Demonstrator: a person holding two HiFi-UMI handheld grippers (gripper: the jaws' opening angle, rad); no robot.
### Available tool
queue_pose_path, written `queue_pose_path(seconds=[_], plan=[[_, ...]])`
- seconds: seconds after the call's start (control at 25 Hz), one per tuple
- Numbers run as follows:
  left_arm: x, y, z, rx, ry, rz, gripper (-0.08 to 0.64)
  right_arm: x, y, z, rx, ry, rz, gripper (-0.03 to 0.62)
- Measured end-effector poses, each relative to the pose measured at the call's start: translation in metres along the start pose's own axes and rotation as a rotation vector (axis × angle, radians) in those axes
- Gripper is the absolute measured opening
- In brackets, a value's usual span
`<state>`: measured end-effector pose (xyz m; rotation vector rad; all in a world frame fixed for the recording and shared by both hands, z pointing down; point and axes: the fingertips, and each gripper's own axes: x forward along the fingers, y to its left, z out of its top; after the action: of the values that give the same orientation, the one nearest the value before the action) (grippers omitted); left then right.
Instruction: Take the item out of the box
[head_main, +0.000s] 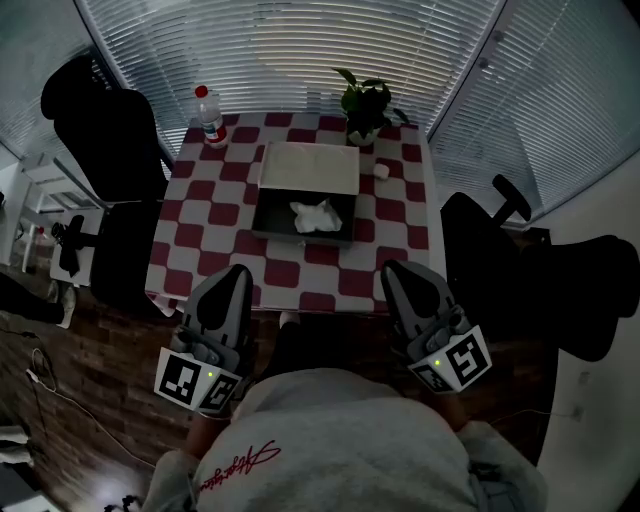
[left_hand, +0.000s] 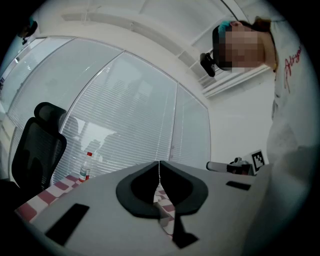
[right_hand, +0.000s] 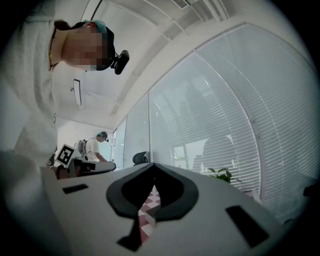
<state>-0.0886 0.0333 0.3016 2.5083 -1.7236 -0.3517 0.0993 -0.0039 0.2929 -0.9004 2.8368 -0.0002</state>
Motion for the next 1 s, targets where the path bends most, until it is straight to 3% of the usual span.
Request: queue_pose_path(seconds=[1.0], plan=[[0.076,0.063,0.010,-0.009,0.009,-0.039,0.017,0.075,-0.054,-0.003,-0.005,0.005,-0.052,0.011]])
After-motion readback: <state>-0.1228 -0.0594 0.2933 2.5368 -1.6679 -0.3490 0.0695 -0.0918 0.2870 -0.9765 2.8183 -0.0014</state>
